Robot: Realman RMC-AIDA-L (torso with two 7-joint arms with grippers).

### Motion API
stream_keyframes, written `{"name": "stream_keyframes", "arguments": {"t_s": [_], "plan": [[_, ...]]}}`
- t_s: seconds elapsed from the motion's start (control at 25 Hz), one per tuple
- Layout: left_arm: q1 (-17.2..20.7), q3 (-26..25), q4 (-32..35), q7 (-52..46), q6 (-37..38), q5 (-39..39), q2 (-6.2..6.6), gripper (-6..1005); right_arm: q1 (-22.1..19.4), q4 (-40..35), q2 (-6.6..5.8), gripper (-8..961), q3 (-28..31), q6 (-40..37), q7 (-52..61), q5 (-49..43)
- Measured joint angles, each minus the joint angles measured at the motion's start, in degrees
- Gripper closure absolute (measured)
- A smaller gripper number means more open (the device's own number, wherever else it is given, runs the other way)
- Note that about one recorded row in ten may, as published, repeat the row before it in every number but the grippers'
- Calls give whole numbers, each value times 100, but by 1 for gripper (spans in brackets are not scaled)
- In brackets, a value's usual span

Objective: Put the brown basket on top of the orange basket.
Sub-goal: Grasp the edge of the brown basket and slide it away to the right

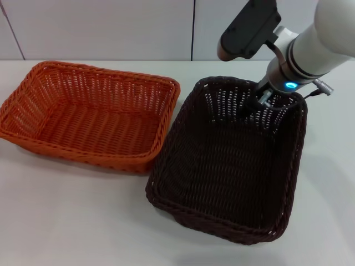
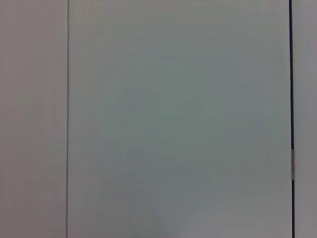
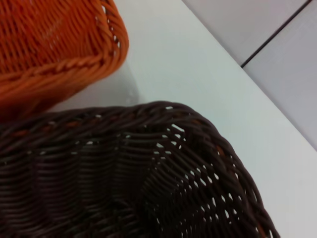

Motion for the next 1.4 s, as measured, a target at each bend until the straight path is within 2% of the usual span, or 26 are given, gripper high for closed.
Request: {"name": "stream_keyframes", "arguments": {"t_s": [0.36, 0.6, 0.84, 1.16, 1.4], "plan": [[43, 0, -1, 0, 39, 0, 0, 259, 21, -27, 17, 304, -260, -239, 104, -15], [62, 7, -1, 0, 44, 0, 0, 259, -198, -648, 15, 327, -375, -460, 123, -39], [64, 14, -1, 0, 44, 2, -1, 259, -247, -797, 2, 502, -494, -534, 123, -57], [31, 17, -4, 0, 43, 11, 0, 259, -261, -1080, -10, 545, -470, -805, 102, -50], [19, 17, -3, 0, 42, 10, 0, 259, -448, -1856, -17, 552, -455, -1394, -4, 185]]}}
